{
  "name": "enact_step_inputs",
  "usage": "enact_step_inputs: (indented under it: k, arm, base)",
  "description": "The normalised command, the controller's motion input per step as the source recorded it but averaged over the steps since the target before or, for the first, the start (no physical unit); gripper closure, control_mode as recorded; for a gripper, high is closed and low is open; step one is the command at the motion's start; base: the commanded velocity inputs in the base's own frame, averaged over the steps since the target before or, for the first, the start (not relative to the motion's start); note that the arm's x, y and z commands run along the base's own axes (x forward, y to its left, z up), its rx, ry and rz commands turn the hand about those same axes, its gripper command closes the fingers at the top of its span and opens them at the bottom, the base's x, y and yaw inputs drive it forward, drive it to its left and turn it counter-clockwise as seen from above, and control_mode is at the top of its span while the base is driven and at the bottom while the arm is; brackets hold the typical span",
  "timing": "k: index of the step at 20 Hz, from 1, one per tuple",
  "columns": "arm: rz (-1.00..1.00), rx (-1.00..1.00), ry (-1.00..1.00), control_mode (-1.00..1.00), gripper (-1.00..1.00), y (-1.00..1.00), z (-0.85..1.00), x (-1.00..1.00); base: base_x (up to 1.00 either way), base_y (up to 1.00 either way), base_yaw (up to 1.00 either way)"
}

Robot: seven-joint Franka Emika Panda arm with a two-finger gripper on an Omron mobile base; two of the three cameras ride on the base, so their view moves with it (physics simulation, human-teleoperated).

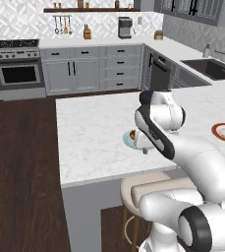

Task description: Pick the chicken drumstick and corn from their plates and place them in the bowl. Then put the bowl in the fridge.

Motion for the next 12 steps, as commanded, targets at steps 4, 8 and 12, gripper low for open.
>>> enact_step_inputs:
  k: [4,8,12]
  arm:
    - [0.12,0.0,0.05,-1.0,-1.0,-0.24,-0.02,1.0]
    - [0.15,0.0,0.0,-1.0,-1.0,-0.21,-0.15,0.94]
    - [0.19,-0.03,0.01,-1.0,-1.0,-0.09,-0.66,0.72]
  base:
    - [0.0,0.0,0.0]
    - [0.0,0.0,0.0]
    - [0.0,0.0,0.0]
